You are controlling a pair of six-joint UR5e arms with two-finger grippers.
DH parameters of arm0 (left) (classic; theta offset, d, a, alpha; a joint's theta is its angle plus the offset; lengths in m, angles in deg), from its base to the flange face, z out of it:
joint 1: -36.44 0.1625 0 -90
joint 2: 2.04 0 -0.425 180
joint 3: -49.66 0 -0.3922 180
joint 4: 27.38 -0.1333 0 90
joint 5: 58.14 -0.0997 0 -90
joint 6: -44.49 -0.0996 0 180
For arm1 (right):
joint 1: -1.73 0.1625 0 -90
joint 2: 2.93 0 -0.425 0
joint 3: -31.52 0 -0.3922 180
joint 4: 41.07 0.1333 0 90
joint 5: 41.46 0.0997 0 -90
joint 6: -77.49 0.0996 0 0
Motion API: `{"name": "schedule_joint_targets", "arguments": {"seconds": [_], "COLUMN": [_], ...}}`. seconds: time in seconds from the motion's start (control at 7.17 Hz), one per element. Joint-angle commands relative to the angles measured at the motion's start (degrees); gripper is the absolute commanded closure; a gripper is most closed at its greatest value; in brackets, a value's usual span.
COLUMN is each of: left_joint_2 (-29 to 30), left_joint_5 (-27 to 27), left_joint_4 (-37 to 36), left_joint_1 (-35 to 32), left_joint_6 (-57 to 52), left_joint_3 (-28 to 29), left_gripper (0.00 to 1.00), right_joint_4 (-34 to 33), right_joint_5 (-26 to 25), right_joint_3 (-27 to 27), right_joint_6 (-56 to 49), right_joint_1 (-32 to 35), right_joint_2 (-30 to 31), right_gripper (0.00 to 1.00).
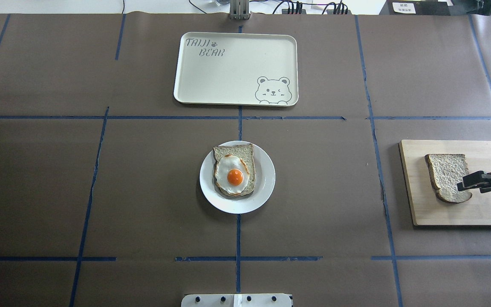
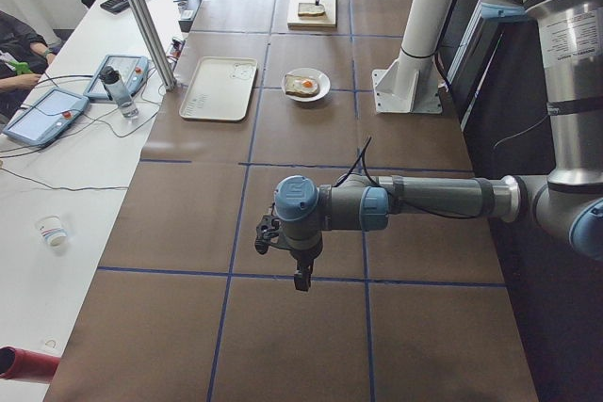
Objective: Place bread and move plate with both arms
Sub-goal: 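Lower the right gripper onto the bread slice on the bamboo board and grasp it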
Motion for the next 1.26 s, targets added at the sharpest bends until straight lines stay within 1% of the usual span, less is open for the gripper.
{"name": "schedule_joint_targets", "arguments": {"seconds": [0.0,0.14,0.28,0.42,0.56,0.7,0.84,0.98,1.12], "left_joint_2": [-0.04,0.05,-0.04,-0.04,-0.04,-0.04,-0.04,-0.04,-0.04], "left_joint_5": [-0.07,-0.07,-0.07,-0.07,-0.07,-0.07,-0.07,-0.07,-0.07], "left_joint_4": [-0.01,-0.01,-0.01,-0.01,-0.01,-0.01,-0.01,-0.01,-0.01], "left_joint_1": [0.0,0.0,0.0,0.0,0.0,0.0,0.0,0.0,0.0], "left_joint_6": [0.0,0.0,0.0,0.0,0.0,0.0,0.0,0.0,0.0], "left_joint_3": [0.07,-0.02,-0.02,-0.02,-0.02,-0.02,-0.02,-0.02,-0.02], "left_gripper": [0.0,0.0,0.0,0.0,0.0,0.0,0.0,0.0,0.0], "right_joint_4": [0.0,0.0,0.0,0.0,0.0,0.09,0.09,0.09,0.09], "right_joint_5": [0.0,-0.09,-0.09,-1.14,-2.02,-2.63,-2.9,-2.82,-2.82], "right_joint_3": [-0.01,-0.01,-0.01,-0.01,-0.01,-0.01,-0.01,-0.1,-0.45], "right_joint_6": [0.36,0.36,0.36,0.36,0.36,0.19,-0.34,-0.34,-0.17], "right_joint_1": [-0.48,-0.48,-0.57,-0.57,-0.57,-0.65,-1.09,-1.09,-1.09], "right_joint_2": [-0.25,-0.34,-0.34,-0.26,0.01,0.1,0.1,0.1,0.1], "right_gripper": [0.33,0.35,0.4,0.52,0.75,0.88,0.97,1.0,1.0]}}
